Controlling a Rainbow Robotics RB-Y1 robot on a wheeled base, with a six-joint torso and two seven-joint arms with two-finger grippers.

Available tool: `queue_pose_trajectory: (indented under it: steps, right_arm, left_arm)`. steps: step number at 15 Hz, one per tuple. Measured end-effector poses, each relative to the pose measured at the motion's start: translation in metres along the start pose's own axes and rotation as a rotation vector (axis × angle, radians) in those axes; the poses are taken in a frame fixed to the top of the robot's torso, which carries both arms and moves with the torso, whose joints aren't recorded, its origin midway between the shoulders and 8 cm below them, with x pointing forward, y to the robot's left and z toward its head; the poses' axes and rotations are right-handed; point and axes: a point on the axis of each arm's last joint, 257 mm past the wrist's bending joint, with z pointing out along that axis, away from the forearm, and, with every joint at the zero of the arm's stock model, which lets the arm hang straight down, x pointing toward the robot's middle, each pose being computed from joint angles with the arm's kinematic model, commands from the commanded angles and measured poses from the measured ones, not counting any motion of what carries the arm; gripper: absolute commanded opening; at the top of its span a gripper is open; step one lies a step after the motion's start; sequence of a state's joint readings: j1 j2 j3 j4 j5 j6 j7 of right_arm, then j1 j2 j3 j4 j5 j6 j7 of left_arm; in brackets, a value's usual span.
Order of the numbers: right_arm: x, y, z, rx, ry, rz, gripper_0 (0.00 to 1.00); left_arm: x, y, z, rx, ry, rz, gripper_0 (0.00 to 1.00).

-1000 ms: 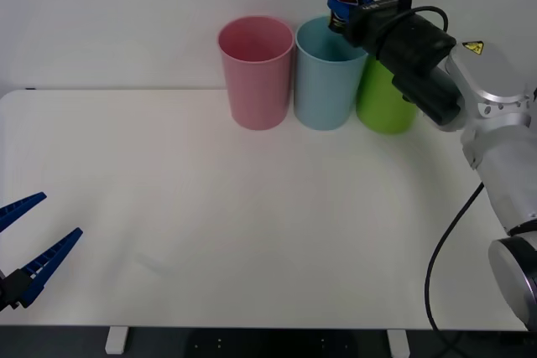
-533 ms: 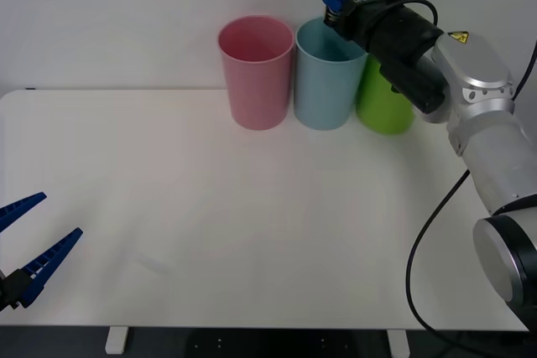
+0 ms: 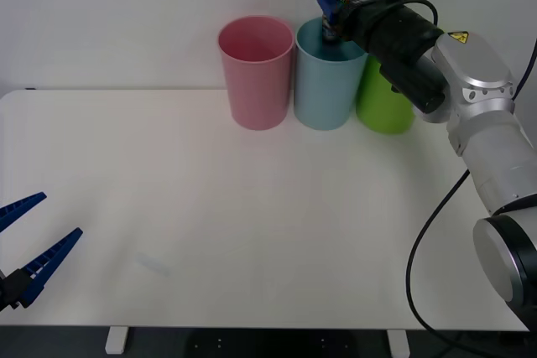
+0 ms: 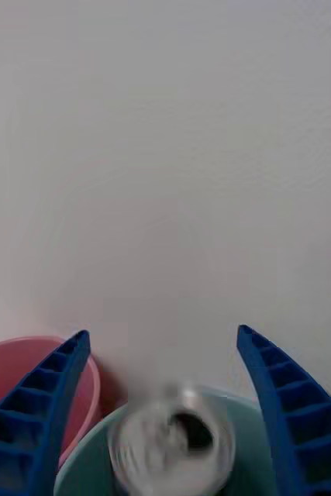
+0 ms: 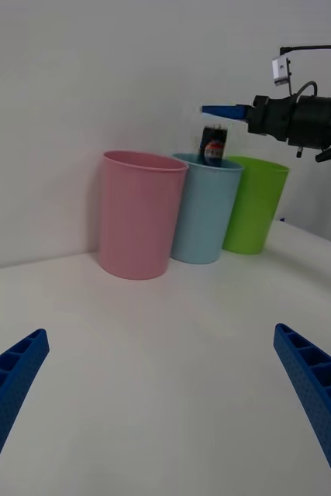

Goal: Grasp the object on the table and drop it into the matching bin: aluminum can to the light blue bin, PET bottle to the pink bin.

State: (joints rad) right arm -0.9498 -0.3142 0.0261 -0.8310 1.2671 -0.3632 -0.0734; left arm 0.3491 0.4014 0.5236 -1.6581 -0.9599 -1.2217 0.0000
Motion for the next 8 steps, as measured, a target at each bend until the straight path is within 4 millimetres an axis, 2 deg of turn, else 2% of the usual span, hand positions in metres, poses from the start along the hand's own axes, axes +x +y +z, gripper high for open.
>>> queue_pose_trajectory:
  steps: [8]
  right_arm:
    - [-0.0013, 0.0034, -0.0036, -0.015, -0.013, -0.009, 1.0]
  left_arm:
    - [0.0, 0.0, 0.0, 0.0, 0.0, 0.0, 1.0]
